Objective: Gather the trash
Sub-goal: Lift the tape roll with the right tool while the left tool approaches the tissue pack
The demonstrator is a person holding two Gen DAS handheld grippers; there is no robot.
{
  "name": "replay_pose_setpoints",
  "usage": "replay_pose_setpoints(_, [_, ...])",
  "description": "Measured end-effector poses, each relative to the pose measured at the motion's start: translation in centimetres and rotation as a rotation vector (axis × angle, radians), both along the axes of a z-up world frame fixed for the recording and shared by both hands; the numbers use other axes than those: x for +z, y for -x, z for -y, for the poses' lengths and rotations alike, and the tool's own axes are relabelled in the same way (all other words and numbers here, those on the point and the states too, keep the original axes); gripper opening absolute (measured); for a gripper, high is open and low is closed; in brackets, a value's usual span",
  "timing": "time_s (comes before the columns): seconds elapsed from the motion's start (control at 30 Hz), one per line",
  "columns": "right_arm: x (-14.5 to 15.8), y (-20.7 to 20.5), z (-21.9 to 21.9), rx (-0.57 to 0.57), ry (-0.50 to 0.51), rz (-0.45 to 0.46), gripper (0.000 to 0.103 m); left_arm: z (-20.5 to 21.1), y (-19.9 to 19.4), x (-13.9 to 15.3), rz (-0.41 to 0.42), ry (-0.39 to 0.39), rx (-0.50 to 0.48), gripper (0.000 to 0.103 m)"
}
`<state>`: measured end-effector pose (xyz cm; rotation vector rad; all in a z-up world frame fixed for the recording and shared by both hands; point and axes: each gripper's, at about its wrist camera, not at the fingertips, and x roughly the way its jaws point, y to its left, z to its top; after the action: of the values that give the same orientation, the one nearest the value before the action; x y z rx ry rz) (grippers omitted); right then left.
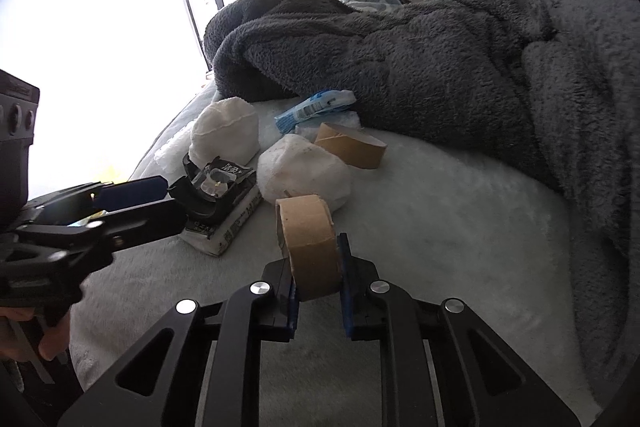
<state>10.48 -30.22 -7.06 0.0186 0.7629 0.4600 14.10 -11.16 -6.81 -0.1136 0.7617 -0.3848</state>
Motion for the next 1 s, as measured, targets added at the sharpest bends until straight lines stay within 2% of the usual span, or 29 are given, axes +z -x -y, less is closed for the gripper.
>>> replay_pose_setpoints(0.47, [0.4,0.7,2.5,-0.032,-0.013,0.004,0.017,2.1,-1.8,-1.1,-0.004,-0.084,0.074,0.065])
replay_pose_setpoints(0.53, [0.9,0.9,2.4,-0.028,-0.009,0.013,0.017,2.3,-2.0,-1.2,0.002,-0.103,0.082,0.061])
replay_pose_setpoints(0.57, [1.1,1.1,2.3,-0.026,-0.008,0.017,0.017,2.4,-2.1,-1.3,0.005,-0.11,0.089,0.054])
replay_pose_setpoints(0.7, [2.2,1.5,2.1,-0.027,-0.016,0.031,0.016,2.1,-2.0,-1.1,0.005,-0.09,0.089,0.049])
replay_pose_setpoints(1.0, [4.5,2.0,0.2,-0.027,-0.043,0.053,0.017,0.4,-0.6,1.2,0.049,-0.056,0.079,0.049])
